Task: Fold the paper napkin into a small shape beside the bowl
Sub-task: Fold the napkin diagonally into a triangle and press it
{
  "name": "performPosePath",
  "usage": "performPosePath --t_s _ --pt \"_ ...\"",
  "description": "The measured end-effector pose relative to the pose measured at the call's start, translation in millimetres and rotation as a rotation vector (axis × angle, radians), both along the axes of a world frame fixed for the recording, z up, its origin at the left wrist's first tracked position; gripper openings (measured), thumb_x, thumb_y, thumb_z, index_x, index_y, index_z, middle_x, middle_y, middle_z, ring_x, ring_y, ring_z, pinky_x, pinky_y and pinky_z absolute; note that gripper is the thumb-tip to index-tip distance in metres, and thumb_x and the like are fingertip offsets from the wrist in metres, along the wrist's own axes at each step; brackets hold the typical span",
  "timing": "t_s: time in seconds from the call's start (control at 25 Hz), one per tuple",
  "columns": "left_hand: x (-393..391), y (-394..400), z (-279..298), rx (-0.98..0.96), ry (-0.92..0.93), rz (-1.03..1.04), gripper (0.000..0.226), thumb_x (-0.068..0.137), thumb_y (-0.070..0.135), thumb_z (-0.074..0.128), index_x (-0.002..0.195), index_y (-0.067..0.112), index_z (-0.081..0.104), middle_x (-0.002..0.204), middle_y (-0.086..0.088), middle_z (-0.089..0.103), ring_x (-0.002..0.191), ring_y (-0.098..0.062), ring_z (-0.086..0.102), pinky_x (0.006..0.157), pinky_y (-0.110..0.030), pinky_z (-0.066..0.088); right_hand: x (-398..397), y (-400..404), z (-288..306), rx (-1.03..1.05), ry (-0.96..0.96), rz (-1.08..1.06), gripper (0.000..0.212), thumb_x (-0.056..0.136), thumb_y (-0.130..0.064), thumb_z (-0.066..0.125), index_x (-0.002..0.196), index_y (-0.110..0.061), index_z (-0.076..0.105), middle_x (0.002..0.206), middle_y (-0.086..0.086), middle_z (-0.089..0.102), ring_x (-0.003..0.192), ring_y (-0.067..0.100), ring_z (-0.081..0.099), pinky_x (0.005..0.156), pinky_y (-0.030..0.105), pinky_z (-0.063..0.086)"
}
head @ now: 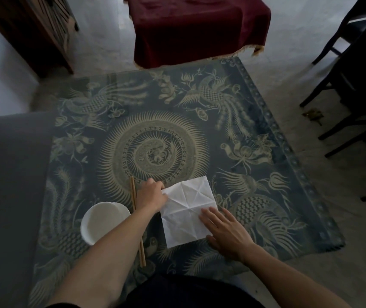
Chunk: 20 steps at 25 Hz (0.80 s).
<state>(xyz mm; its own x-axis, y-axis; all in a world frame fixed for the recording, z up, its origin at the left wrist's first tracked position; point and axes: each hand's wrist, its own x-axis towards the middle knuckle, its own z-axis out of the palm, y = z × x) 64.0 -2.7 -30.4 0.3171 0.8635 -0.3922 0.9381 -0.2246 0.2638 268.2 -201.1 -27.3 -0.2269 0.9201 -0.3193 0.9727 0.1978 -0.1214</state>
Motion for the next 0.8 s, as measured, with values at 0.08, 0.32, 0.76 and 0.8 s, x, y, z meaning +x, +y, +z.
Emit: performPosePath --t_s 0.08,0.32,0.76,0.8 --pt "1 1 3 -0.063 -0.059 0.042 0.015 0.086 0.029 0.06 0.098 0.02 0.06 0.108 -0.003 0.055 0.099 -0.023 0.052 0.077 -0.036 0.046 -1 0 0 0.004 0.013 -0.005 0.063 0.092 -0.044 0.052 0.147 -0.017 0.037 0.153 0.008 0.037 0.14 0.029 0.034 0.111 0.051 0.03" --pt "2 6 21 -0.044 -0.263 0.12 0.007 0.09 0.027 0.06 0.094 0.021 0.059 0.087 0.003 0.062 0.081 -0.02 0.058 0.07 -0.034 0.047 -16 11 2 -0.037 0.03 -0.007 0.063 0.099 -0.049 0.034 0.153 -0.02 0.019 0.161 0.006 0.018 0.144 0.031 0.019 0.114 0.048 0.023" --pt "2 -19 45 0.286 -0.385 -0.205 0.004 0.091 0.025 0.061 0.093 0.022 0.059 0.094 0.005 0.061 0.078 -0.018 0.06 0.063 -0.035 0.049 -23 55 9 0.058 0.135 -0.04 0.054 0.098 -0.043 0.041 0.147 -0.024 0.031 0.151 0.001 0.038 0.127 0.024 0.043 0.101 0.041 0.038" --pt "2 -23 46 0.313 -0.384 -0.232 0.004 0.09 0.023 0.062 0.093 0.021 0.06 0.093 0.004 0.063 0.078 -0.019 0.061 0.063 -0.035 0.05 -19 61 11 0.086 0.155 -0.108 0.052 0.097 -0.042 0.044 0.145 -0.024 0.036 0.147 0.001 0.043 0.124 0.024 0.046 0.098 0.04 0.04"
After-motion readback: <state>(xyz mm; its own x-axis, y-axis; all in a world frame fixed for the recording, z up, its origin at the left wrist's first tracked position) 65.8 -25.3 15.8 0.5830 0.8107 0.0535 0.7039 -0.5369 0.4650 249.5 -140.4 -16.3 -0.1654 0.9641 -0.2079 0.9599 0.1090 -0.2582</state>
